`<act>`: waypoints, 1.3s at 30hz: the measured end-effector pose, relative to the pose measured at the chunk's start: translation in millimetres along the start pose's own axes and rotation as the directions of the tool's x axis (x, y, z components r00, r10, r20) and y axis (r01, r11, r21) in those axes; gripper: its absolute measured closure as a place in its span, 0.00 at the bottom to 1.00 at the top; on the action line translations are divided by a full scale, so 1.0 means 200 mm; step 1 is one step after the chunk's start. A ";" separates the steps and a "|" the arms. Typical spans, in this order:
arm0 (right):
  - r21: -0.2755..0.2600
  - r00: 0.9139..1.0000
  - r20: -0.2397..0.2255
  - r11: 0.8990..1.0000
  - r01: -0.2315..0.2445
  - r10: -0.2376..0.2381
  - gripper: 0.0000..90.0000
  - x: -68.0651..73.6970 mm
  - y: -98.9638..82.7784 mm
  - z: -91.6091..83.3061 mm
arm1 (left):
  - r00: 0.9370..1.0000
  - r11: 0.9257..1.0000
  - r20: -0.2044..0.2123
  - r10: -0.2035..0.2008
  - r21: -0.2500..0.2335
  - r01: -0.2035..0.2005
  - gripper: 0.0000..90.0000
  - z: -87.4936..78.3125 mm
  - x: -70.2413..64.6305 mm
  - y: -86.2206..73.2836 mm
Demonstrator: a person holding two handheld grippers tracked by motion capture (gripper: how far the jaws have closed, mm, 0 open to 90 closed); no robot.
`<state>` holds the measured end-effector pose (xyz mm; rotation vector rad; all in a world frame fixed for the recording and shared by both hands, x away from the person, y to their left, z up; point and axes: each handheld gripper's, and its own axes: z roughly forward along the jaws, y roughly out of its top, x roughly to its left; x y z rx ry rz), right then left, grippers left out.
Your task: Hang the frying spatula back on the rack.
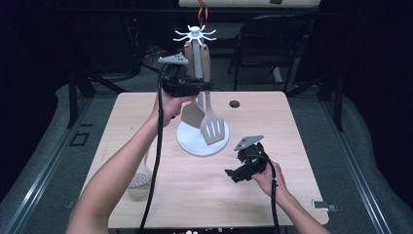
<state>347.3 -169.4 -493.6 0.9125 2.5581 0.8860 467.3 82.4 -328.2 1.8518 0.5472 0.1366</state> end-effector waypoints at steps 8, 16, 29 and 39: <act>-0.005 1.000 -0.001 1.000 -0.002 0.002 0.01 0.00 0.00 0.00 | 0.999 1.000 -0.026 -0.022 -0.003 0.022 0.85 0.01 0.03 0.01; 0.000 1.000 -0.004 1.000 0.000 0.000 0.01 0.00 0.00 0.00 | 0.997 0.999 -0.061 -0.040 -0.001 0.040 0.85 0.02 0.05 0.00; -0.001 1.000 -0.005 1.000 0.002 -0.002 0.01 0.00 0.00 0.00 | 0.984 1.000 -0.175 -0.017 0.014 0.020 0.85 0.03 0.04 0.00; -0.004 1.000 -0.014 1.000 0.006 -0.006 0.01 0.01 0.00 0.00 | 0.971 0.999 -0.232 -0.049 -0.004 0.050 0.79 0.03 0.02 0.00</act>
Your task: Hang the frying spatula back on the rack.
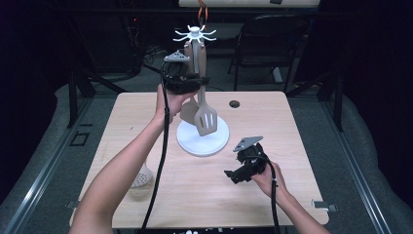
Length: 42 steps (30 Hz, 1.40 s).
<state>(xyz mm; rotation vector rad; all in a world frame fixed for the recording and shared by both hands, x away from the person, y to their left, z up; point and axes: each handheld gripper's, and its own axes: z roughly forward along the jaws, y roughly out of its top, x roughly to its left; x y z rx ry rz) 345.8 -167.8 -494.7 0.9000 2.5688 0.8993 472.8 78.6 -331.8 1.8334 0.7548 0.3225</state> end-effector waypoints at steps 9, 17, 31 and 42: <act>0.003 1.000 -0.002 1.000 0.008 -0.008 0.01 0.00 0.00 0.00 | 0.999 0.999 -0.020 -0.044 0.016 0.045 0.56 -0.03 -0.04 -0.02; 0.005 1.000 -0.006 1.000 0.015 -0.015 0.01 0.01 0.00 0.01 | 0.999 0.999 -0.023 -0.038 0.031 0.039 0.40 -0.09 -0.11 -0.07; 0.018 1.000 -0.013 1.000 0.018 -0.018 0.02 0.01 0.00 0.02 | 0.999 0.999 -0.025 0.039 0.018 -0.039 0.19 -0.26 -0.11 -0.02; 0.027 1.000 -0.022 0.999 0.021 -0.020 0.03 0.02 0.01 0.03 | 0.995 0.999 -0.090 0.043 -0.024 -0.045 0.31 -0.38 -0.03 0.12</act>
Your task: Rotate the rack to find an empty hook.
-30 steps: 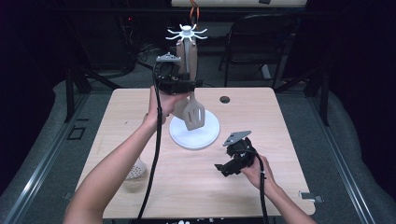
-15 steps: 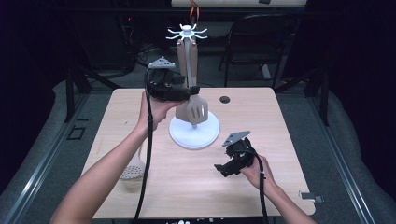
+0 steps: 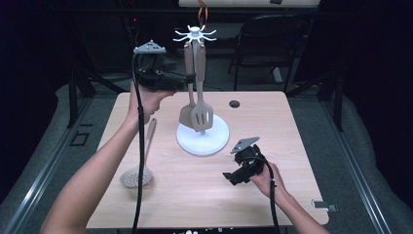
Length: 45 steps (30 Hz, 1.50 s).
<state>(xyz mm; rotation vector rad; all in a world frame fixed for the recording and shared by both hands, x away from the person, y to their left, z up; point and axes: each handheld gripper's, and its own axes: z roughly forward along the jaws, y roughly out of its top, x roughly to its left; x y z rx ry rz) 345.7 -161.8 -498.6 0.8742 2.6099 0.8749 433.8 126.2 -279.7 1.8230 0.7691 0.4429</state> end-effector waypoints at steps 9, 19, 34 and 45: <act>0.005 1.000 0.004 1.000 0.001 -0.001 0.04 0.00 0.00 0.00 | 0.998 0.997 -0.030 0.053 -0.055 -0.054 0.83 -0.02 0.01 0.06; 0.013 1.000 0.007 1.000 0.010 -0.010 0.04 0.00 0.00 0.01 | 0.992 0.988 -0.065 0.111 -0.102 -0.117 0.97 -0.02 -0.04 0.13; 0.012 1.000 0.014 1.000 0.012 -0.012 0.04 0.00 0.00 0.01 | 0.988 0.988 -0.114 0.102 -0.105 -0.114 0.99 0.00 -0.02 0.16; 0.028 1.000 0.008 0.999 0.022 -0.022 0.04 0.00 0.00 0.00 | 0.986 0.990 -0.147 0.079 -0.104 -0.095 0.99 -0.01 0.04 0.17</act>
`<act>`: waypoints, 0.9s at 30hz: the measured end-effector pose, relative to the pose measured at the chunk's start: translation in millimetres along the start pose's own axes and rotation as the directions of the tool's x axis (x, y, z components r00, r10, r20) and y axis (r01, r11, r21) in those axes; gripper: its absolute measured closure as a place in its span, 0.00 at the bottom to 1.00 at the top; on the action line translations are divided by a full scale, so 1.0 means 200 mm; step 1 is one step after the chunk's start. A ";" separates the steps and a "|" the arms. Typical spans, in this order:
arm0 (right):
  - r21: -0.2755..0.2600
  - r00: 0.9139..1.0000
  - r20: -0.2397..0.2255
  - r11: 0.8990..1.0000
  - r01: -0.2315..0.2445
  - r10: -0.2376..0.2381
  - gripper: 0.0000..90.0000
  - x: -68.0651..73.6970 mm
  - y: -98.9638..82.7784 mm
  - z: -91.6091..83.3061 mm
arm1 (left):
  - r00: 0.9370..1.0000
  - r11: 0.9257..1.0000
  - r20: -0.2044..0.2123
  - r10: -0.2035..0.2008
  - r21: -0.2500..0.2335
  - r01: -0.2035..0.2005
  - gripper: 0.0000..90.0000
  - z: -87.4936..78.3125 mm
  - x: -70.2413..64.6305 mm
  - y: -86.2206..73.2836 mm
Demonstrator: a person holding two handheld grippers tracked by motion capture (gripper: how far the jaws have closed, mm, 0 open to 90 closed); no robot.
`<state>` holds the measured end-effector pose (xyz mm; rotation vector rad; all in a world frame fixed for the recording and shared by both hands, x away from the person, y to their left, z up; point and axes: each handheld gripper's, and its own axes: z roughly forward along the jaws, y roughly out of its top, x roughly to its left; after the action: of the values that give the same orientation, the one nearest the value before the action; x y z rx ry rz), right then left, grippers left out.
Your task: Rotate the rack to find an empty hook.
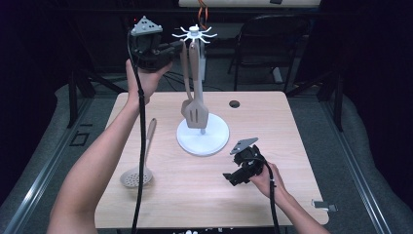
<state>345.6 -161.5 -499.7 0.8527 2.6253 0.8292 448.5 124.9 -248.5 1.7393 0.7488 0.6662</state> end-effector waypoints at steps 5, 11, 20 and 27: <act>-0.017 1.000 -0.001 1.000 -0.014 0.014 0.04 0.01 0.00 0.01 | 1.000 1.000 -0.012 0.000 0.005 0.000 1.00 0.00 0.02 0.00; 0.000 1.000 -0.004 1.000 -0.007 0.007 0.04 0.01 0.00 0.01 | 1.000 1.000 -0.023 -0.005 0.008 0.005 0.99 0.01 0.04 0.00; 0.002 1.000 -0.006 1.000 -0.004 0.004 0.04 0.01 0.00 0.01 | 0.999 1.000 -0.039 -0.009 0.014 0.010 1.00 0.02 0.07 0.01; 0.002 1.000 -0.006 1.000 -0.002 0.002 0.04 0.01 0.00 0.01 | 0.999 1.000 -0.035 -0.018 -0.001 0.018 0.99 0.00 0.07 0.00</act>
<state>344.9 -159.8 -501.1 0.8554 2.6316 0.8308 457.5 134.8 -247.6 1.7222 0.7876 0.6863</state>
